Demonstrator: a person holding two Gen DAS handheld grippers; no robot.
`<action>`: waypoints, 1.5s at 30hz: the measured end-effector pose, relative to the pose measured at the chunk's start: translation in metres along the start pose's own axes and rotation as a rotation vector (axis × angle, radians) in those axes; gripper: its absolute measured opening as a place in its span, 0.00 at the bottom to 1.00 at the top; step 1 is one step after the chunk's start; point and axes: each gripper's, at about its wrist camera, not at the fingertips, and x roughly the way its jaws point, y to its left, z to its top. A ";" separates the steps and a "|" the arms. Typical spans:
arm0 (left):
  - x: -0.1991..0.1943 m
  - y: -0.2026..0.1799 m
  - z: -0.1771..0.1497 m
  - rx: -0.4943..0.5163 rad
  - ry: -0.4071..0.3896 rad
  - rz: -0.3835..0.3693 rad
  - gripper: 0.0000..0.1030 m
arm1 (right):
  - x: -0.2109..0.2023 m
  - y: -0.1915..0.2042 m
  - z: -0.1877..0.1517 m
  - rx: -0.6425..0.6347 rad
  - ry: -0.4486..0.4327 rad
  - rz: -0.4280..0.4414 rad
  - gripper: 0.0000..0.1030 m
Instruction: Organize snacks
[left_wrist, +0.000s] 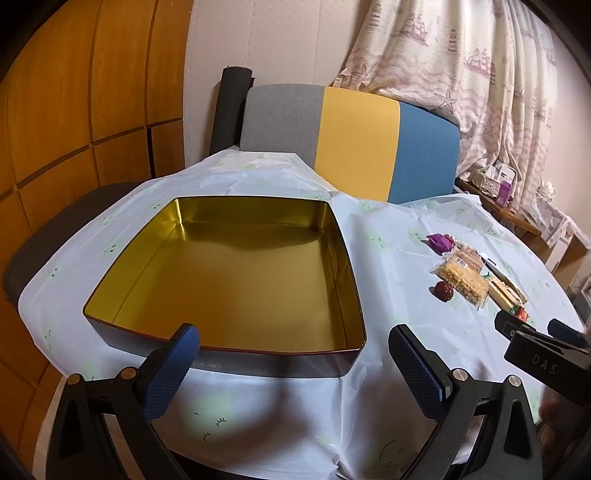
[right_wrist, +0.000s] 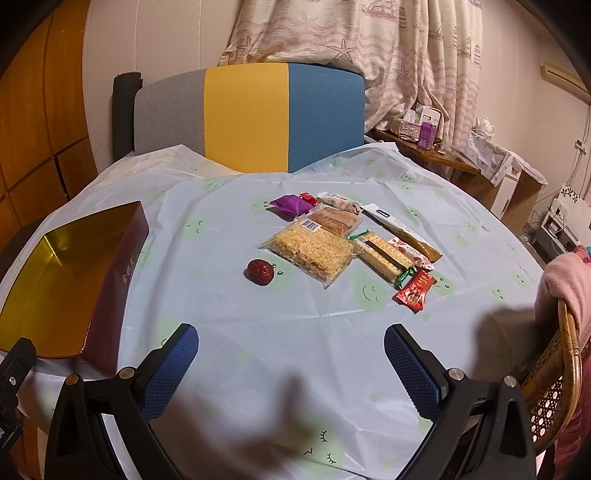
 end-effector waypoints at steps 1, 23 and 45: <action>0.000 -0.001 0.000 0.005 0.000 0.000 1.00 | 0.000 0.000 0.000 -0.001 0.001 -0.001 1.00; 0.002 -0.009 0.002 0.016 0.015 -0.033 1.00 | 0.010 -0.005 0.001 0.000 0.022 0.009 1.00; 0.108 -0.147 0.056 0.221 0.275 -0.391 0.45 | 0.125 -0.168 0.116 0.083 0.313 0.209 0.36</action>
